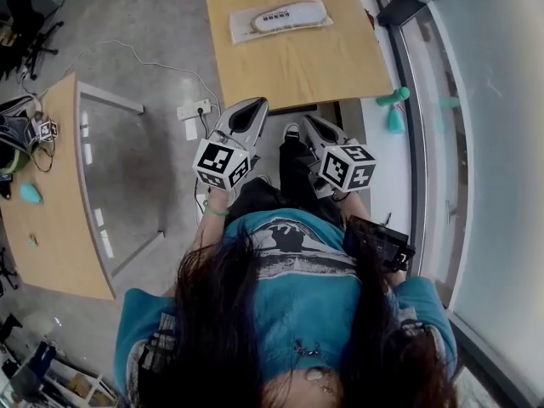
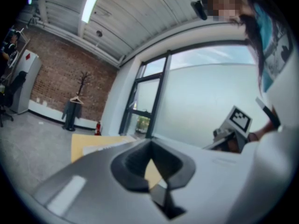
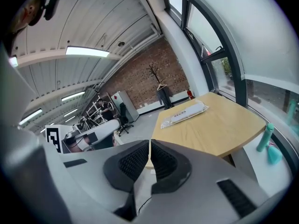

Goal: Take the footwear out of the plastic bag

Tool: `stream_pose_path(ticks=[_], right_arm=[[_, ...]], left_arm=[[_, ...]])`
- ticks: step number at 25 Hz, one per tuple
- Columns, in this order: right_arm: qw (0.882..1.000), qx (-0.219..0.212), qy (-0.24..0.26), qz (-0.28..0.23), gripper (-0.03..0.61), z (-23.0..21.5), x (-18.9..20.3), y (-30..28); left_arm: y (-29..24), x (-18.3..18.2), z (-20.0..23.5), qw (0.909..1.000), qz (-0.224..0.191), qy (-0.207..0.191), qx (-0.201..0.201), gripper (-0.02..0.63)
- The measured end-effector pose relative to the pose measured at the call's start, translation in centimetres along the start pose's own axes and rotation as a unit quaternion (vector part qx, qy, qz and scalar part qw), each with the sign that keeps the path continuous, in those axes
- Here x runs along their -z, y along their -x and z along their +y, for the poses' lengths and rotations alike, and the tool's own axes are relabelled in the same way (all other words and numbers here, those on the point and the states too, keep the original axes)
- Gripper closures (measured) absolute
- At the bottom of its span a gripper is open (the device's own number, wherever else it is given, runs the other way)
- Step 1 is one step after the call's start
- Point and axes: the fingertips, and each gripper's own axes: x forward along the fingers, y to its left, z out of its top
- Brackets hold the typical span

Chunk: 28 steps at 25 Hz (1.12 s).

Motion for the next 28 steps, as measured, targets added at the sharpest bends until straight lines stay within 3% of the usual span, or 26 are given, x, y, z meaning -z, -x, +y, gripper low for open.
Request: stream_pose_path(ticks=[8,15,26,28], right_arm=[[1.000,-0.021,-0.005,-0.007,0.558,-5.9,-7.1,-6.6],[0.999,-0.031,-0.038,0.010,0.558,-14.5,-13.2,-12.1],[0.995,0.021,-0.057,0.073,0.555,-29.1,-15.9,-20.4],[0.994,0.028,-0.052,0.094,0.521,-30.9,-15.5,-22.1]], left_arm=[[-7.3,-1.7,6.0,0.9992,-0.003,-0.007,-0.040,0.612],[-15.9,-1.8,9.6,0.9983,-0.001,0.019,-0.054,0.612],[-24.3,1.4,13.7,0.9958,0.058,0.019,-0.068,0.612],[-24.7,1.7,14.4,0.9947,0.063,0.024,-0.078,0.612]])
